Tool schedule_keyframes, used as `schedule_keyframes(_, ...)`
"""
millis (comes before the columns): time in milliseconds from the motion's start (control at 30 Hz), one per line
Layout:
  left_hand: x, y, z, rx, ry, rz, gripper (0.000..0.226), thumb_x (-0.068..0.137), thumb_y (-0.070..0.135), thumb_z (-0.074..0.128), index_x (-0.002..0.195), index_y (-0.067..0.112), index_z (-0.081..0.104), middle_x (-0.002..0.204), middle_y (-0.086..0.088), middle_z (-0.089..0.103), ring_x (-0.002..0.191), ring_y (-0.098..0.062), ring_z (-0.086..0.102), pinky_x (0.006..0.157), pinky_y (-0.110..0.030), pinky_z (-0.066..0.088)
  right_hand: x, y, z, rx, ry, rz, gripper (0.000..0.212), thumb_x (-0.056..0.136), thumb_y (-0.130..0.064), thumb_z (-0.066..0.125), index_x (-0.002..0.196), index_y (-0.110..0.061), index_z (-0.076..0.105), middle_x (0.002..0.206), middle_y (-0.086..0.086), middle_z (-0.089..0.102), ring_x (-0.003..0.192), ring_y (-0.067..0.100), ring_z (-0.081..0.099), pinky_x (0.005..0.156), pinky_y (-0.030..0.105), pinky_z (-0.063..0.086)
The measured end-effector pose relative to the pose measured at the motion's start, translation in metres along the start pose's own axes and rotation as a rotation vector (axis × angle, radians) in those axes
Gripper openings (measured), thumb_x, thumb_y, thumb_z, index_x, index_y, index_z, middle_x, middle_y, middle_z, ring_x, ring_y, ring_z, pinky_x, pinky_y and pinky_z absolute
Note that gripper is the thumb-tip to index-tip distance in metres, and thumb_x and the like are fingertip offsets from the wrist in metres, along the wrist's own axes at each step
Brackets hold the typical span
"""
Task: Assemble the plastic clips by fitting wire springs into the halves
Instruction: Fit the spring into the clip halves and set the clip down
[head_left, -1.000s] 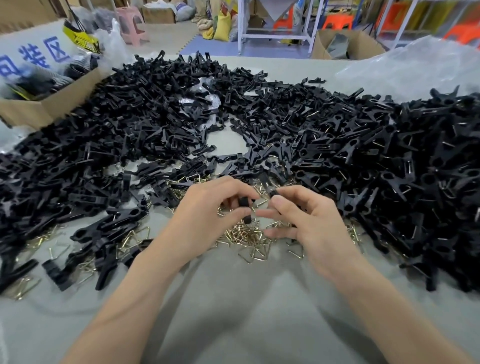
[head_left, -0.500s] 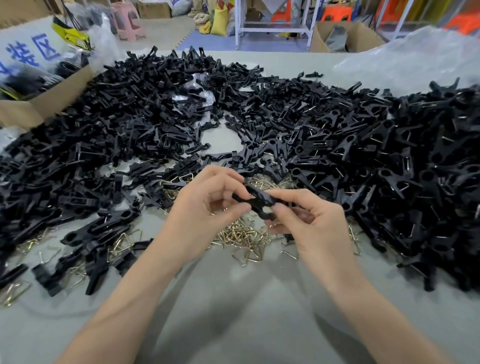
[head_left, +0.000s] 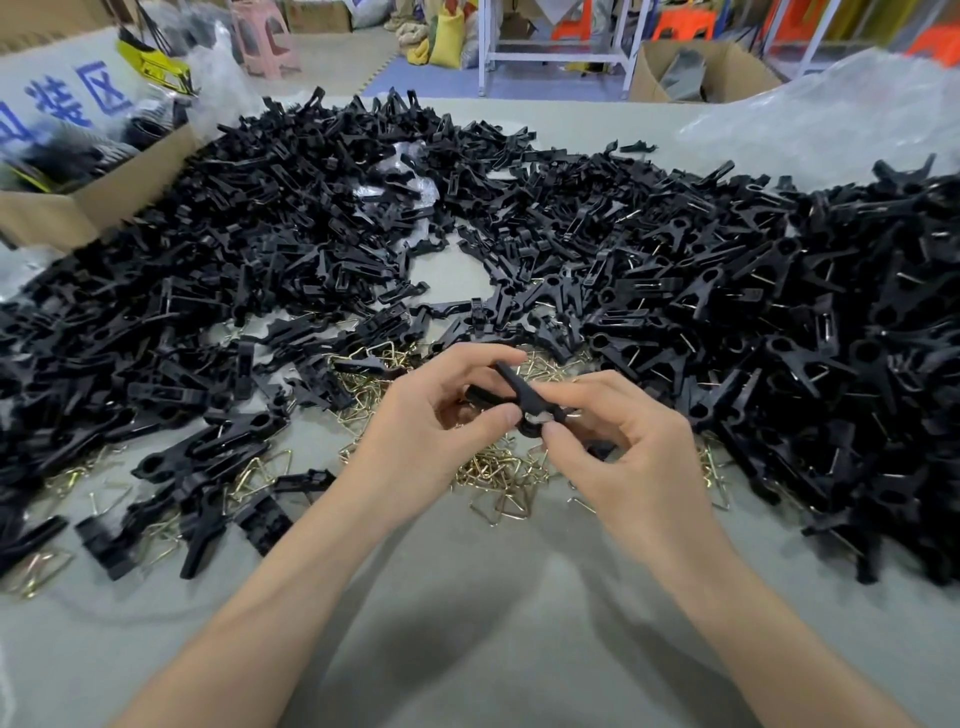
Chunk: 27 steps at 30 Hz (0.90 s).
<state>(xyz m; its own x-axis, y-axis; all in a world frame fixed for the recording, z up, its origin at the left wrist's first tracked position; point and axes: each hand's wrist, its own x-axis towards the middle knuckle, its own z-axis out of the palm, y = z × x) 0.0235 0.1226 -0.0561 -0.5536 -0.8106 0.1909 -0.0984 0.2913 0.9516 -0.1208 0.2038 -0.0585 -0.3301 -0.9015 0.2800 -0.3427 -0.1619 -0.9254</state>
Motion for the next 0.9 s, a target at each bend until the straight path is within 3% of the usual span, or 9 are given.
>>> schedule_keyframes(133, -0.0012, 0.0006, 0.0051, 0.115, 0.026, 0.067, 0.040, 0.083, 0.000, 0.070, 0.112, 0.028, 0.066, 0.088, 0.009, 0.069, 0.082, -0.013, 0.063, 0.077, -0.018, 0.049, 0.0018, 0.0009, -0.0030, 0.164, -0.011, 0.141, 0.016, 0.079, -0.009, 0.075, 0.089, -0.022, 0.074, 0.081, -0.007, 0.072, 0.072, 0.005, 0.065, 0.066, 0.011, 0.047)
schedule_keyframes(267, -0.0015, 0.0014, 0.0051, 0.133, 0.045, 0.079, 0.042, 0.085, 0.002, 0.068, 0.112, 0.034, 0.067, 0.093, 0.005, 0.069, 0.082, -0.011, 0.064, 0.077, -0.014, 0.048, 0.0050, 0.0041, -0.0031, 0.221, -0.063, 0.228, 0.020, 0.080, -0.006, 0.072, 0.090, -0.024, 0.074, 0.082, -0.003, 0.073, 0.075, 0.006, 0.063, 0.070, 0.015, 0.048)
schedule_keyframes(400, -0.0021, 0.0031, 0.0054, 0.009, 0.012, 0.039, 0.049, 0.084, 0.001, 0.068, 0.117, 0.037, 0.066, 0.092, 0.000, 0.065, 0.073, -0.025, 0.065, 0.072, -0.025, 0.057, 0.0062, 0.0043, -0.0043, 0.242, -0.093, 0.233, 0.023, 0.085, -0.006, 0.066, 0.097, -0.025, 0.073, 0.081, -0.007, 0.073, 0.073, 0.002, 0.061, 0.067, 0.016, 0.047)
schedule_keyframes(500, -0.0025, 0.0032, 0.0058, 0.032, 0.001, 0.046, 0.060, 0.078, 0.011, 0.073, 0.120, 0.052, 0.058, 0.092, 0.010, 0.067, 0.070, -0.010, 0.067, 0.072, -0.034, 0.060, 0.0091, 0.0051, -0.0092, 0.465, -0.089, 0.293, 0.021, 0.078, -0.009, 0.065, 0.098, -0.016, 0.070, 0.079, -0.008, 0.068, 0.074, 0.002, 0.058, 0.069, 0.016, 0.046)
schedule_keyframes(567, -0.0021, 0.0020, 0.0047, 0.119, -0.004, 0.107, 0.075, 0.078, 0.006, 0.075, 0.129, 0.055, 0.048, 0.094, 0.015, 0.070, 0.077, -0.001, 0.068, 0.079, -0.023, 0.056, 0.0092, 0.0042, -0.0107, 0.530, -0.101, 0.305, 0.027, 0.072, -0.016, 0.065, 0.099, -0.013, 0.068, 0.085, -0.002, 0.066, 0.080, 0.007, 0.058, 0.076, 0.020, 0.046)
schedule_keyframes(667, -0.0015, 0.0035, 0.0042, 0.270, -0.021, 0.218, 0.090, 0.077, 0.007, 0.077, 0.141, 0.052, 0.032, 0.097, 0.020, 0.070, 0.089, 0.006, 0.066, 0.088, -0.009, 0.048, 0.0071, 0.0001, -0.0078, 0.365, -0.140, 0.207, 0.020, 0.080, -0.007, 0.066, 0.093, -0.022, 0.068, 0.081, -0.010, 0.066, 0.075, 0.003, 0.057, 0.066, 0.016, 0.044)
schedule_keyframes(800, -0.0029, 0.0064, 0.0020, 0.333, 0.043, 0.311, 0.094, 0.077, 0.005, 0.076, 0.146, 0.041, 0.022, 0.097, 0.024, 0.065, 0.092, 0.009, 0.063, 0.087, -0.005, 0.044, 0.0064, 0.0012, -0.0072, 0.183, -0.110, 0.109, 0.030, 0.087, -0.001, 0.064, 0.090, -0.030, 0.067, 0.082, -0.013, 0.064, 0.074, 0.004, 0.054, 0.069, 0.028, 0.043)
schedule_keyframes(900, -0.0026, 0.0076, 0.0006, 0.365, 0.047, 0.321, 0.098, 0.076, 0.008, 0.078, 0.147, 0.039, 0.017, 0.092, 0.019, 0.064, 0.090, 0.009, 0.061, 0.088, -0.004, 0.042, 0.0054, -0.0001, -0.0041, 0.260, -0.112, 0.081, 0.028, 0.087, -0.001, 0.063, 0.092, -0.028, 0.066, 0.083, -0.012, 0.065, 0.073, 0.002, 0.055, 0.066, 0.020, 0.043)
